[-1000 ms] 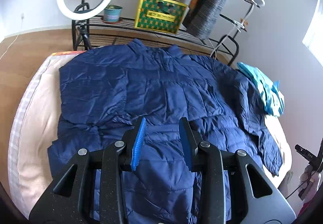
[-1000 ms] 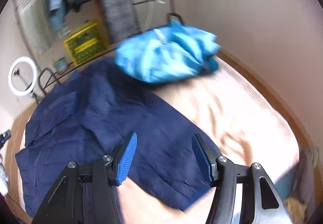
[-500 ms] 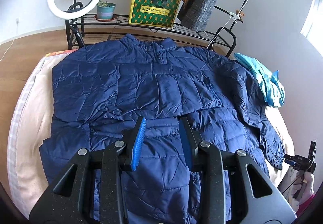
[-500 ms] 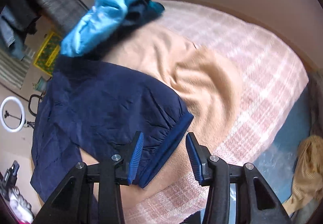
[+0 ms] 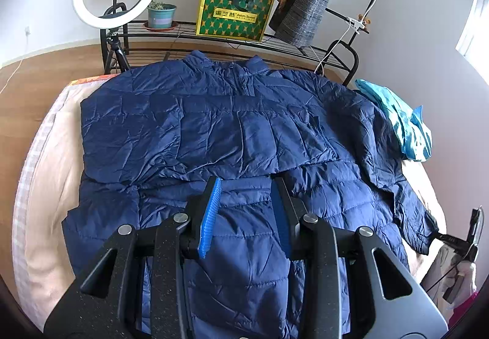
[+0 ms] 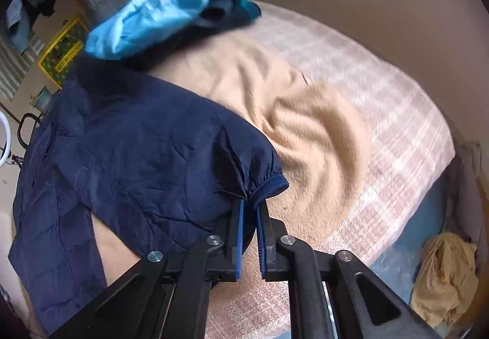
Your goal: Fold large clothes
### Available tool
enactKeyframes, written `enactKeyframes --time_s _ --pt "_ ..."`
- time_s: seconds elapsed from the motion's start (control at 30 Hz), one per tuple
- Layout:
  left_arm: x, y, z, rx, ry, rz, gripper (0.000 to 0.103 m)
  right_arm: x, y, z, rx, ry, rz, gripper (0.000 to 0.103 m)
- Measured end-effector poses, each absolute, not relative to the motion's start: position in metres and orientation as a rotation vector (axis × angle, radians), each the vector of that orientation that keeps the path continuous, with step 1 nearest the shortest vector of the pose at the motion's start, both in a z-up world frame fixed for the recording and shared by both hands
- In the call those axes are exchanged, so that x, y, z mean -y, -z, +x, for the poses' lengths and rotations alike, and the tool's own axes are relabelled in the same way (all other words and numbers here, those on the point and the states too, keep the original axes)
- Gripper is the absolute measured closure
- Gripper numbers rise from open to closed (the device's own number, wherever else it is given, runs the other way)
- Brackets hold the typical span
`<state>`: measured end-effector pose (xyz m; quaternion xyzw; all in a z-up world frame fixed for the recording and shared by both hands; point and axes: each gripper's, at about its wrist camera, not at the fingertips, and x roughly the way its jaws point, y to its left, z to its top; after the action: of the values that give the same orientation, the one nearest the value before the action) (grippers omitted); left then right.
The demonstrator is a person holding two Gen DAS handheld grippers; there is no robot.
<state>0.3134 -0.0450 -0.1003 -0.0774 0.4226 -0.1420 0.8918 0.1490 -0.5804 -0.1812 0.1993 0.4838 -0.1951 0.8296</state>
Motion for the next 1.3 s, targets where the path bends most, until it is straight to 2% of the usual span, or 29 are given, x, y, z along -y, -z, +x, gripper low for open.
enactKeyframes --time_s 0.23,0.43,0.53,0.73,0.97,1.07,1.1,1.13,1.3 --pt "0.039 0.097 0.311 -0.872 0.302 -0.18 0.07 0.547 0.111 0.151 -0.873 0.337 0.393 0.101" --pt "0.027 0.092 0.311 -0.862 0.3 -0.224 0.07 0.462 0.045 0.189 -0.742 0.128 0.334 0.101" --pt "0.02 0.089 0.312 -0.854 0.294 -0.247 0.07 0.408 0.032 0.216 -0.727 -0.001 0.333 0.101" --pt "0.0 0.087 0.316 -0.847 0.263 -0.301 0.07 0.31 0.052 0.265 -0.756 -0.208 0.318 0.101" --pt "-0.01 0.097 0.324 -0.873 0.237 -0.343 0.07 0.233 0.121 0.31 -0.887 -0.356 0.269 0.101" --pt "-0.004 0.108 0.328 -0.908 0.246 -0.34 0.07 0.224 0.142 0.322 -0.942 -0.407 0.281 0.091" --pt "-0.002 0.113 0.329 -0.924 0.256 -0.343 0.07 0.224 0.145 0.323 -0.948 -0.415 0.302 0.075" --pt "0.002 0.117 0.33 -0.94 0.265 -0.344 0.07 0.227 0.145 0.324 -0.939 -0.417 0.318 0.065" --pt "0.024 0.138 0.333 -1.029 0.342 -0.391 0.069 0.255 0.124 0.322 -0.856 -0.391 0.347 0.063"
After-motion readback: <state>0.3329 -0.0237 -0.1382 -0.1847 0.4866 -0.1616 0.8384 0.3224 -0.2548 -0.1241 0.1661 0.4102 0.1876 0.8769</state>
